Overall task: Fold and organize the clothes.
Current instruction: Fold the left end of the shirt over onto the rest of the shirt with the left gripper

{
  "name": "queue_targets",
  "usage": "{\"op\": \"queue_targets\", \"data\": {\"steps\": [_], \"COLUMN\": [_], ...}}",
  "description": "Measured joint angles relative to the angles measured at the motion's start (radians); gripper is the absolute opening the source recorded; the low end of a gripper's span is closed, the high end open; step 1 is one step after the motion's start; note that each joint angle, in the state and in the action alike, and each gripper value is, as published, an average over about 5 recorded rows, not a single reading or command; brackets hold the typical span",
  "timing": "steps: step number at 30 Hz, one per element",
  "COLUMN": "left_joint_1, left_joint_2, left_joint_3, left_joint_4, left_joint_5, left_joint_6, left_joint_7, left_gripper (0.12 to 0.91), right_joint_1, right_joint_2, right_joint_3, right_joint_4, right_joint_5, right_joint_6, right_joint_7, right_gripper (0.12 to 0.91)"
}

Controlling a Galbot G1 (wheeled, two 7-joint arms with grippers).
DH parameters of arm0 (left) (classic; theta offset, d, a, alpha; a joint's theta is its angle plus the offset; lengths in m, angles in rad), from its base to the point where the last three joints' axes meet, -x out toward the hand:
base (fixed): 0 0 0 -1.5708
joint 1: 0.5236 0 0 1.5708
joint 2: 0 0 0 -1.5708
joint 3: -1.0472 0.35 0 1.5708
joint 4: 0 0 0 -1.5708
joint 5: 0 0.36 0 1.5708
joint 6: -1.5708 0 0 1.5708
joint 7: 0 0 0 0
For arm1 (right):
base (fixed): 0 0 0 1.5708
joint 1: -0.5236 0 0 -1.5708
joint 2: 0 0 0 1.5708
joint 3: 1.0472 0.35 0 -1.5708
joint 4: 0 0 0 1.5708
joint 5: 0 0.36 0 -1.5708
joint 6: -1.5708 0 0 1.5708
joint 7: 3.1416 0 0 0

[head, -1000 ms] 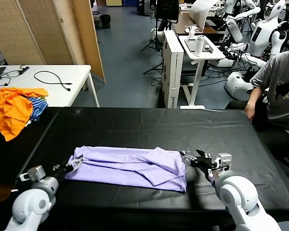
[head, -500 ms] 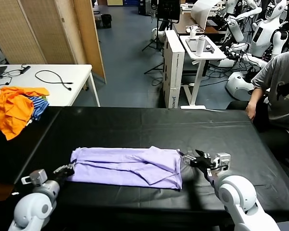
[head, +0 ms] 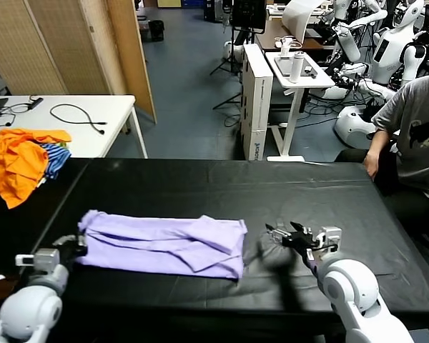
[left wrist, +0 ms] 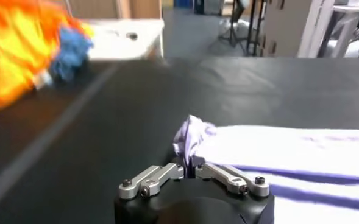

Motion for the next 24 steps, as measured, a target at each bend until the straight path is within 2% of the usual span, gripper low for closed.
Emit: {"op": "queue_targets", "data": {"steps": [5,9,15,21,24], "left_joint_1": [0.038,0.056,0.049,0.008,-0.013], "left_joint_2": [0.049,0.044,-0.017,-0.085,-0.113], "left_joint_3": [-0.064,-0.067,0.006,0.112,0.162], "left_joint_4": [-0.016,-0.052,-0.161,-0.271,-0.296], "left_joint_5": [0.111,0.089,-0.046,-0.265,-0.323], "left_joint_6": [-0.039,-0.021,0.051,0.139,0.155], "left_joint_7": [0.001,-0.022,-0.070,-0.155,-0.168], "left_gripper": [0.199,0.199,0.199,0.199,0.199], "right_joint_1": [-0.007,-0.025,-0.064,-0.103,-0.119], "right_joint_2": [0.005,0.007,0.002,0.007,0.014], "right_joint_3": [-0.002,0.008,0.039,0.076,0.087], "right_joint_4": [0.008,0.025,0.058,0.076,0.082], "right_joint_5": [0.001,0.001,0.000,-0.010,-0.017], "right_joint_6": [0.001,0.005,0.008,0.011,0.013], "right_joint_7": [0.000,-0.002,-0.003,-0.003,-0.004], "right_gripper": [0.907,0.907,0.907,0.907,0.907]}}
